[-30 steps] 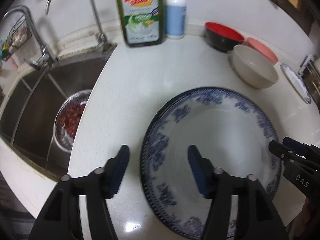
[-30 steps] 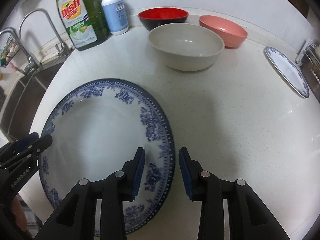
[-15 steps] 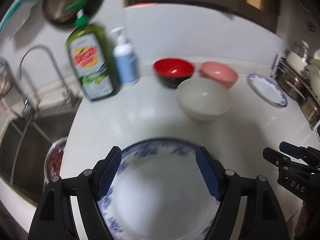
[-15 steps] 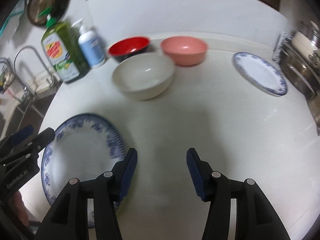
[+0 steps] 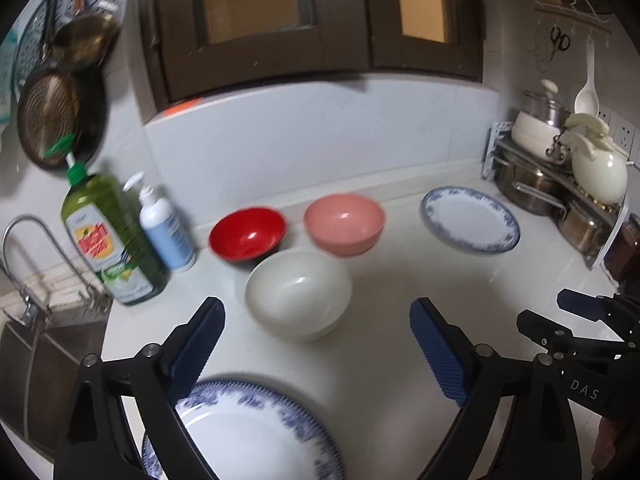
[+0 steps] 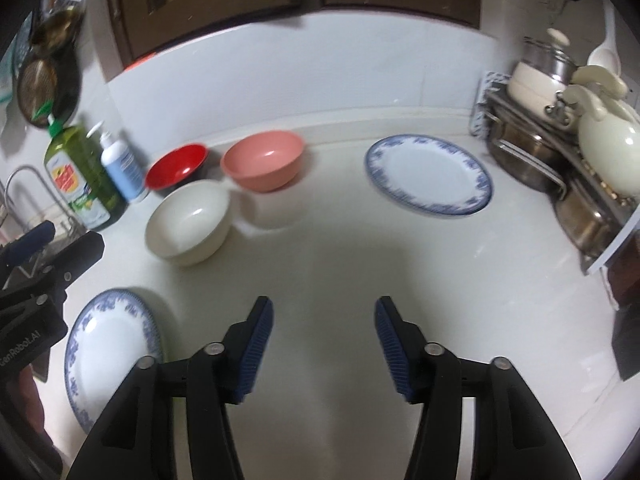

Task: Organize plates and bowls
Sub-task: 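Move both tools to the small blue-rimmed plate beside the pot rack, then close the left tool on the small plate rim while the right tool grips it too, then carry the small blue-rimmed plate with both tools toward the plate stack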

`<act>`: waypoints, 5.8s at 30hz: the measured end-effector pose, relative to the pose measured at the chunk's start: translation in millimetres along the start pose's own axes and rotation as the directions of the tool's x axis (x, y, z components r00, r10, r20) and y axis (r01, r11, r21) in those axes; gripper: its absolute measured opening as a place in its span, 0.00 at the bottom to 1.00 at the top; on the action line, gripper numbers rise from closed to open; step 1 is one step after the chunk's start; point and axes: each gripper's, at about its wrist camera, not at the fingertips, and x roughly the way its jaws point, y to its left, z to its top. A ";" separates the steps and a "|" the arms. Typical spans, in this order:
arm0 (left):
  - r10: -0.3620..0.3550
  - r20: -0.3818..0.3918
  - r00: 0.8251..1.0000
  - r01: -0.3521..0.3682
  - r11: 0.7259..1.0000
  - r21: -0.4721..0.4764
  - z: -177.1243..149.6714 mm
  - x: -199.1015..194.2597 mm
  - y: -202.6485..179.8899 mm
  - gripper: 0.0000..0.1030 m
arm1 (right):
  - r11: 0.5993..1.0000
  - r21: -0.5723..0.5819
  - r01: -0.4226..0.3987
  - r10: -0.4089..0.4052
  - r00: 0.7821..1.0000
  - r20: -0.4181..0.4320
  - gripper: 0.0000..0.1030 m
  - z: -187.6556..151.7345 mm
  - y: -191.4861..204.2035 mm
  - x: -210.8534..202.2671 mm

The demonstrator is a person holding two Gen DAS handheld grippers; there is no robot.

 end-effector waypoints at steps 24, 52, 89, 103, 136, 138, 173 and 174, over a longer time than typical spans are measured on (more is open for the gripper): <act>-0.107 0.074 0.991 0.103 0.993 0.055 78.2 51.4 -87.6 0.97 | 0.987 0.102 0.123 -0.136 0.982 0.132 0.61 58.6 -104.6 -0.9; -0.096 -0.009 0.995 0.097 0.993 0.070 122.3 189.0 -139.6 0.97 | 0.959 0.208 0.192 -0.217 0.970 0.107 0.61 111.4 -195.1 86.2; -0.143 -0.302 0.943 0.162 0.986 0.041 107.5 336.4 -170.3 0.68 | 0.936 0.276 0.218 -0.200 0.975 -0.092 0.59 124.8 -241.8 222.5; -0.219 -0.388 0.895 0.239 0.971 0.003 109.0 360.2 -182.0 0.40 | 0.948 0.249 0.200 -0.170 0.976 -0.137 0.42 137.9 -244.8 243.9; -0.198 -0.345 0.918 0.192 0.980 -0.054 102.6 285.0 -151.0 0.33 | 0.959 0.201 0.200 -0.176 0.975 -0.133 0.35 131.1 -219.2 194.5; -0.197 -0.333 0.922 0.187 0.980 -0.060 101.2 272.7 -147.4 0.33 | 0.960 0.198 0.200 -0.177 0.976 -0.126 0.35 128.7 -214.0 184.2; -0.097 -0.261 0.961 0.050 0.983 -0.179 33.4 105.7 -12.8 0.33 | 0.992 0.059 0.109 -0.106 0.994 -0.040 0.35 56.1 -70.2 59.2; -0.093 -0.259 0.961 0.045 0.981 -0.187 30.4 100.9 -6.6 0.33 | 0.993 0.049 0.103 -0.101 0.994 -0.037 0.35 54.2 -63.3 56.2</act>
